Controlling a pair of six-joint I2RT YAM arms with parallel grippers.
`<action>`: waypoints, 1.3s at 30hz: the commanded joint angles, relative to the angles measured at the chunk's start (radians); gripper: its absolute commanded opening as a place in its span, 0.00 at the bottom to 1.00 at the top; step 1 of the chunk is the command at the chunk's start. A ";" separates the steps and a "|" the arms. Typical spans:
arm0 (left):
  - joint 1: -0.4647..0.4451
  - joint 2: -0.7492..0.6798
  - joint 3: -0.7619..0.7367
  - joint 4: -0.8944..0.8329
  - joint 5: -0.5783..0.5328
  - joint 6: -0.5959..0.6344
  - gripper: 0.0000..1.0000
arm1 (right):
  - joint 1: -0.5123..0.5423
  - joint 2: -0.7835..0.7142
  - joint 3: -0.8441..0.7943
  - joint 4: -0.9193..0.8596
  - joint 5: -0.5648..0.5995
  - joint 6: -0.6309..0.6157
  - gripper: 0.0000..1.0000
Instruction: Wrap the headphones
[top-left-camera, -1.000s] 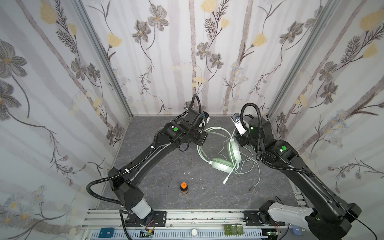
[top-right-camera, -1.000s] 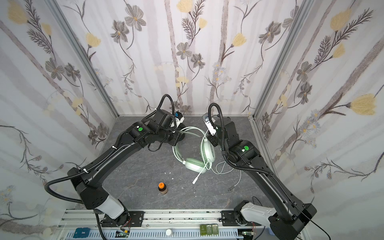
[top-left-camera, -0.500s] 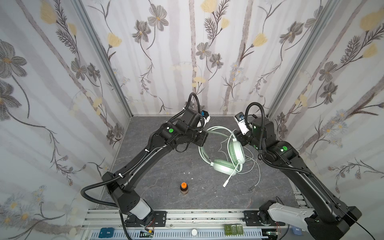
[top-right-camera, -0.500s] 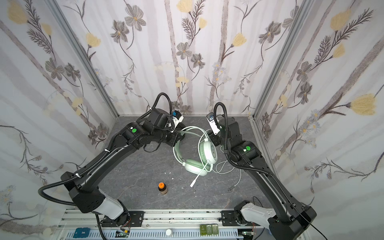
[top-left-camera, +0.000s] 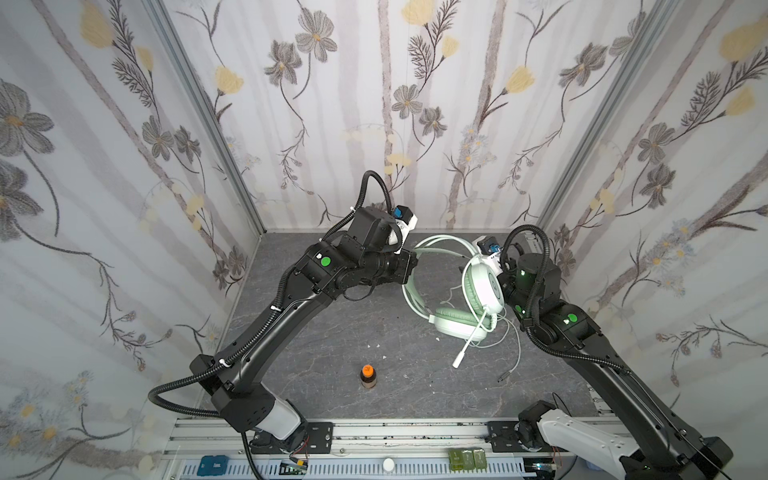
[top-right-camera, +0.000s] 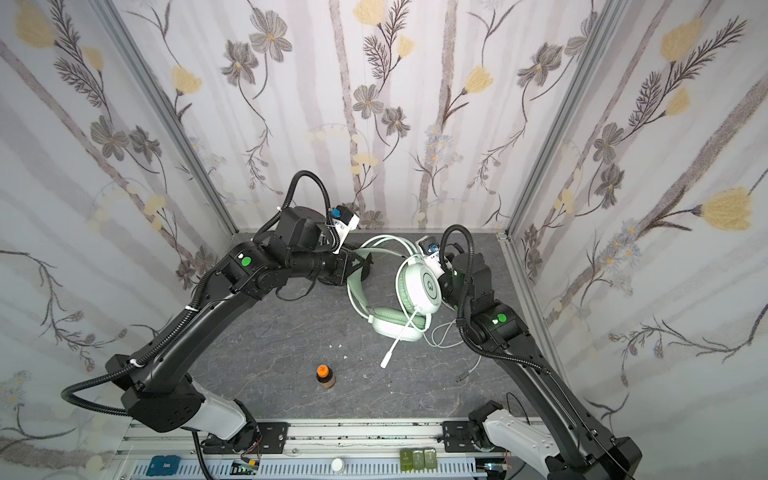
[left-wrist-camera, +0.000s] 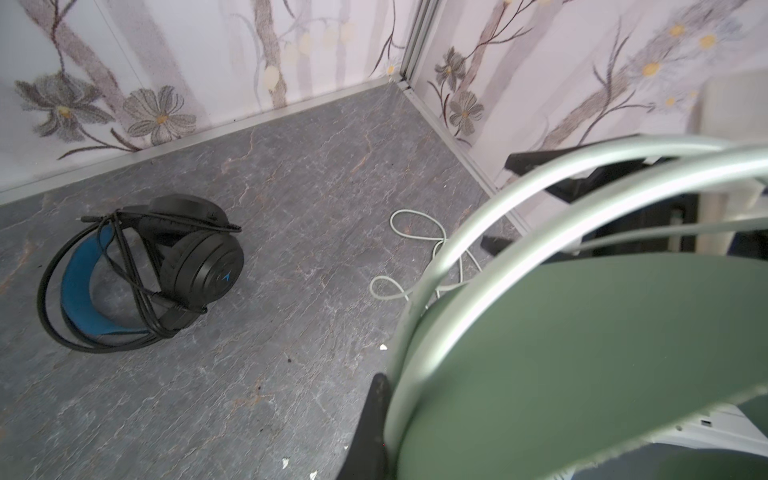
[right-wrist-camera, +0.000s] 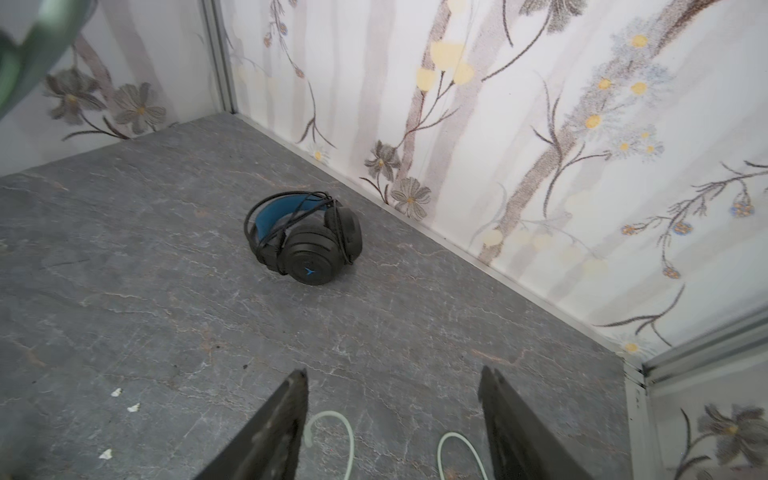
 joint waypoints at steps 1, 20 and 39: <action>-0.007 0.013 0.047 0.076 0.072 -0.054 0.00 | -0.002 -0.034 -0.055 0.219 -0.143 0.046 0.67; -0.040 0.098 0.280 0.160 0.097 -0.190 0.00 | -0.116 -0.081 -0.216 0.551 -0.419 0.241 0.66; -0.041 0.192 0.423 0.248 -0.021 -0.341 0.00 | -0.130 -0.108 -0.461 0.676 -0.420 0.359 0.44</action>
